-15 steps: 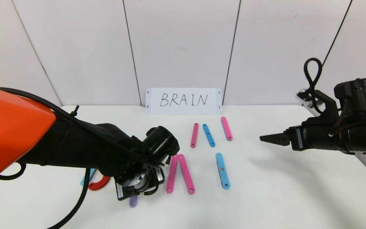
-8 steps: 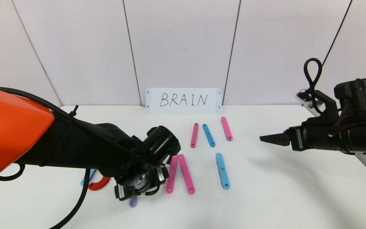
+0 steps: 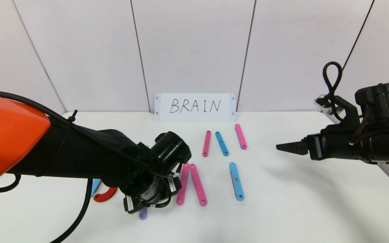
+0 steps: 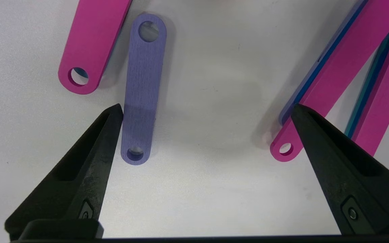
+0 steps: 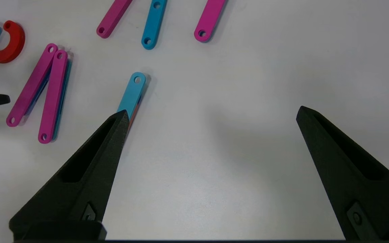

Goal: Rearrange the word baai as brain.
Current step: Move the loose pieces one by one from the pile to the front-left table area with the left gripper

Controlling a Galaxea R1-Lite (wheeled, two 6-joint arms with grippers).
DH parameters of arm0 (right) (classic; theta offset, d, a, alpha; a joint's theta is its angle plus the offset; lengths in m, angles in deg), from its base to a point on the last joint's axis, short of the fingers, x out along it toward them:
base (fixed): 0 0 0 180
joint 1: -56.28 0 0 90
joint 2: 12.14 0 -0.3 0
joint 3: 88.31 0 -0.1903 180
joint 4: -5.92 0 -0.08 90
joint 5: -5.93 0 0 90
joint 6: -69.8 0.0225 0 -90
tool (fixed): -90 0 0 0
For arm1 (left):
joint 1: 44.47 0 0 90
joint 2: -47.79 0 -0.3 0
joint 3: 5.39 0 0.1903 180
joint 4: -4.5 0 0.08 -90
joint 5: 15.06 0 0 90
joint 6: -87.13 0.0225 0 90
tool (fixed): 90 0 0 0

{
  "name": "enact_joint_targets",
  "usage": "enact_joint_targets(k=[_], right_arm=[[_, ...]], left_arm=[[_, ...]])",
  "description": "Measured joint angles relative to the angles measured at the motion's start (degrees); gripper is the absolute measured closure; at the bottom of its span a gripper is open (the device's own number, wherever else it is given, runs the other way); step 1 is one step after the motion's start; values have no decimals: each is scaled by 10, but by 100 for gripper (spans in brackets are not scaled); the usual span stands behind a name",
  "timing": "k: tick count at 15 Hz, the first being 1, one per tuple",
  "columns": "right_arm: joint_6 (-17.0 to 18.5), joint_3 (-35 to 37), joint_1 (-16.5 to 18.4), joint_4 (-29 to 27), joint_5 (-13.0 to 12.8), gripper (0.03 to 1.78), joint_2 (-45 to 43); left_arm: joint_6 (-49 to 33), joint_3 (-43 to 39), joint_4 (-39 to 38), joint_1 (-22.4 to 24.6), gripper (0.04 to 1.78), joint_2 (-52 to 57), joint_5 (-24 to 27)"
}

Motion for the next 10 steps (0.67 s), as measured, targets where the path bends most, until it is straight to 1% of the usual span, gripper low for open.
enact_joint_targets(k=[8, 10], right_arm=[[0, 1, -1, 0, 0, 7, 0], [0, 1, -1, 0, -1, 7, 0]], left_arm=[[0, 8, -2, 4, 8, 0, 1], [1, 10, -20, 4, 8, 0, 11]])
